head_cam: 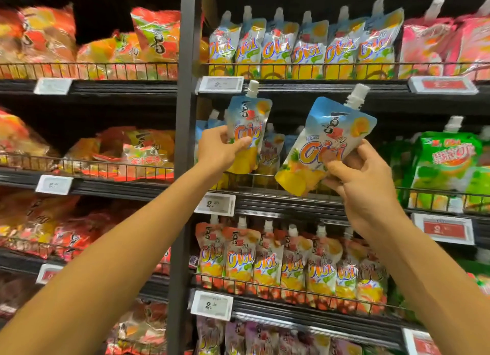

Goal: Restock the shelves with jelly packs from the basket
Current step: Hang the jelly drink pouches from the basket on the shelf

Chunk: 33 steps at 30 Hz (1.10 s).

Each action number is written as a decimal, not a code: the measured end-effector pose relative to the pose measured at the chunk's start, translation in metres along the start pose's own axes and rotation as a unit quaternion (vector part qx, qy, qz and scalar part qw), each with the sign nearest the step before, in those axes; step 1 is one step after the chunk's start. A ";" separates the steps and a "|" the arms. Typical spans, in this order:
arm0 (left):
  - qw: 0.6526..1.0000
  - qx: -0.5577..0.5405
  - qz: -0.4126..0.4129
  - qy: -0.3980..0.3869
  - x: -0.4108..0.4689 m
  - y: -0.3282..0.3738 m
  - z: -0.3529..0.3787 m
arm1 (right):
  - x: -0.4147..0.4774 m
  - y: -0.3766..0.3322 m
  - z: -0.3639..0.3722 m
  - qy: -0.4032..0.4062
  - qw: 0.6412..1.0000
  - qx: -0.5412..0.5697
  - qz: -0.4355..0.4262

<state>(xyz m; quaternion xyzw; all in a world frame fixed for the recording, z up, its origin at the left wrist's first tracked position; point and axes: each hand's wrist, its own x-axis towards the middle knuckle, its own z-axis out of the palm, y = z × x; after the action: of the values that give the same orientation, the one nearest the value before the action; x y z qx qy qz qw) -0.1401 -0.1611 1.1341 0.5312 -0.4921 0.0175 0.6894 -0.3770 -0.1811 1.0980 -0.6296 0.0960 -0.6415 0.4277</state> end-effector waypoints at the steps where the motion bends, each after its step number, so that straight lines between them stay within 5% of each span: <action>1: 1.000 -0.003 -0.003 0.004 0.000 -0.003 0.000 | 0.001 -0.001 0.000 0.003 1.000 0.002 -0.004; 13: 0.998 0.059 -0.002 -0.016 -0.004 -0.007 0.003 | 0.043 -0.006 0.027 0.024 0.998 -0.030 -0.041; 20: 0.991 0.129 -0.018 -0.022 -0.009 -0.011 0.001 | 0.066 0.011 0.033 0.005 0.992 -0.127 -0.011; 25: 0.981 0.189 0.046 0.009 -0.013 -0.009 -0.001 | 0.079 0.016 0.033 0.003 0.988 -0.145 0.054; 30: 0.961 0.266 0.067 0.029 -0.016 -0.010 -0.008 | 0.085 0.022 0.037 -0.010 0.983 -0.172 0.069; 33: 0.911 0.399 0.092 0.056 -0.018 -0.005 -0.006 | 0.086 0.028 0.049 -0.024 0.979 -0.186 0.075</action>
<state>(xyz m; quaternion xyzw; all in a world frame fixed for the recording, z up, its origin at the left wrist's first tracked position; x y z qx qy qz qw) -0.1425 -0.1500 1.1183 0.7122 -0.4519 0.3055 0.4419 -0.3075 -0.2354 1.1518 -0.7045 0.2502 -0.5632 0.3521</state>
